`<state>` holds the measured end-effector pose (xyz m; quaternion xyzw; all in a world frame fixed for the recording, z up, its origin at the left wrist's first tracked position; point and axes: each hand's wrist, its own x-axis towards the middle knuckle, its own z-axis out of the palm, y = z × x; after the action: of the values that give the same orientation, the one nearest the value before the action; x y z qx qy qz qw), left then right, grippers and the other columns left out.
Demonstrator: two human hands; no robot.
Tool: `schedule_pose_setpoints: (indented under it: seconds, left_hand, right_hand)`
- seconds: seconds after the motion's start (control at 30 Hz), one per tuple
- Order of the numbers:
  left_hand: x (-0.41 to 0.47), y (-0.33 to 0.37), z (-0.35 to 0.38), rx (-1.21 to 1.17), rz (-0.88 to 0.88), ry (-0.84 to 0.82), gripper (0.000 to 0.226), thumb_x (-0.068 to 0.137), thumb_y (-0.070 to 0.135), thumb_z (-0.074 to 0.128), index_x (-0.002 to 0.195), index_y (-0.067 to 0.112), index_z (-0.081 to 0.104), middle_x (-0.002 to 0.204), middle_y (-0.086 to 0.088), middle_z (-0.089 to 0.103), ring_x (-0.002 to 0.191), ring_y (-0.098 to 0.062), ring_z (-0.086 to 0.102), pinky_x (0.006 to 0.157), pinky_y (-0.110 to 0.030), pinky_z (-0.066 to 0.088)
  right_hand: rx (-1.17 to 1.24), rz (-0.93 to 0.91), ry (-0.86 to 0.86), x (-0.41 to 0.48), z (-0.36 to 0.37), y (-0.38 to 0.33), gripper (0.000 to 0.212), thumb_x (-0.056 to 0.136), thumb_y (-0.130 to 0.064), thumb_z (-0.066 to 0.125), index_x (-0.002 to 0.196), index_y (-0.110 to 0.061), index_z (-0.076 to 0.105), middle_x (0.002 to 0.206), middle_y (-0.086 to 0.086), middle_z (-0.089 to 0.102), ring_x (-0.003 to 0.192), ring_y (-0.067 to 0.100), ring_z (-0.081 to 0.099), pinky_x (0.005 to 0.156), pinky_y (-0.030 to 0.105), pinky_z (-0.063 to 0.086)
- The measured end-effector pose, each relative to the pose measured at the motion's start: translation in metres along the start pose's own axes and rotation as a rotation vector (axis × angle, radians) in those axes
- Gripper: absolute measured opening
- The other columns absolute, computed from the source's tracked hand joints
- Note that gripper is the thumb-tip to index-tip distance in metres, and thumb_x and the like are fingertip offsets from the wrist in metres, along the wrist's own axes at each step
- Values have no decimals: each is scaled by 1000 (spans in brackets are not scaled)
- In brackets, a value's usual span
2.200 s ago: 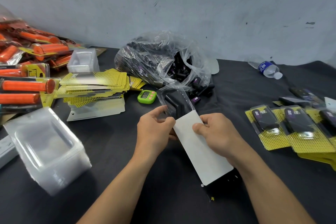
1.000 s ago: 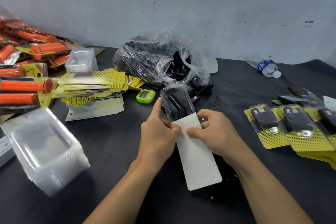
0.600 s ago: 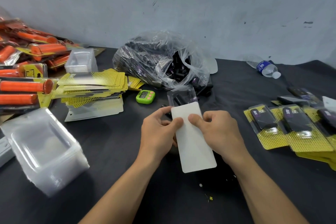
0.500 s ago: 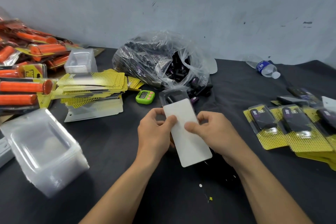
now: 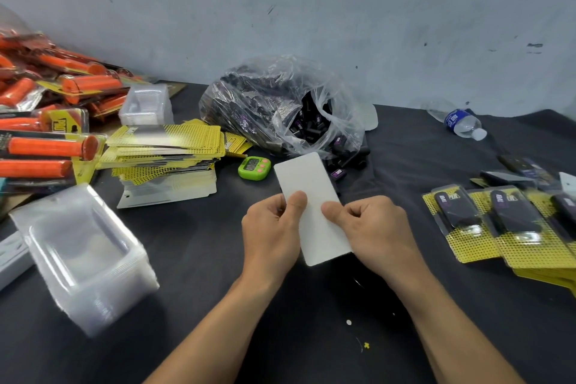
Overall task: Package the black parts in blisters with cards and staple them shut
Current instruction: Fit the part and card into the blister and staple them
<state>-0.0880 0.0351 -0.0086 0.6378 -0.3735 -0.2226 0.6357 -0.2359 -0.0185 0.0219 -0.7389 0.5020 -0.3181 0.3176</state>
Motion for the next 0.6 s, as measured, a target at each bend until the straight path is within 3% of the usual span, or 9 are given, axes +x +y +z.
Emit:
schedule_pose_setpoints:
  seconds: [0.1,0.17,0.23,0.3,0.37,0.4,0.47,0.5,0.6]
  left_hand:
    - [1,-5,-1,162,13,27,49,100,49,60,60,22,62,54,9,61,53,-8,56,52,-27,43]
    - [1,-5,-3,232,12,111,25,97,54,59,100,35,75,75,15,73,78,-7,70,73,-30,52]
    - [2,0,-3,-4,-35,65,48,90,57,60,132,36,63,93,10,77,91,-13,74,81,-34,57]
    - [2,4,1,-353,-159,-151,46,88,55,57,123,28,68,99,3,78,91,-18,76,70,-36,61]
    - [-3,8,4,-478,-267,-275,41,81,60,61,92,22,71,83,4,69,74,-15,67,56,-28,54]
    - [-5,11,4,-497,-334,-290,44,76,63,65,89,21,72,80,0,64,69,-16,61,55,-26,50]
    - [-2,11,4,-525,-443,-272,56,77,56,70,110,10,73,94,-13,67,80,-26,63,69,-32,52]
    - [0,11,3,-535,-466,-245,48,84,46,70,113,7,72,98,-16,68,85,-29,64,73,-35,52]
    - [6,11,-2,-576,-529,-162,15,93,14,63,106,9,68,92,-20,67,74,-27,65,59,-29,53]
  right_hand:
    - [11,-106,68,-4,1,-7,53,81,-45,80,59,-6,51,44,-4,43,42,8,38,42,20,31]
    - [-105,-231,224,-7,1,-9,55,81,-37,80,55,-9,40,44,-3,36,45,15,34,44,24,30]
    - [-304,-374,342,-13,2,-13,56,81,-32,80,56,-14,33,44,1,37,45,21,35,46,33,34]
    - [-505,-509,389,-20,9,-17,54,71,-23,87,54,-18,37,41,2,42,43,30,39,47,29,31]
    - [-655,-613,393,-25,21,-22,44,55,-15,92,49,-19,49,40,3,47,39,28,43,53,27,25]
    - [-702,-642,386,-27,27,-24,38,52,-13,91,50,-20,54,40,2,48,38,26,44,56,27,26]
    - [-753,-667,324,-29,39,-23,29,53,-11,87,55,-22,60,41,0,50,39,23,45,62,33,30]
    - [-764,-681,285,-31,44,-22,26,54,-12,86,59,-23,63,43,0,51,40,22,45,66,34,30]
    - [-708,-681,177,-35,53,-16,25,57,-24,87,66,-26,63,49,-3,59,46,21,43,71,33,33]
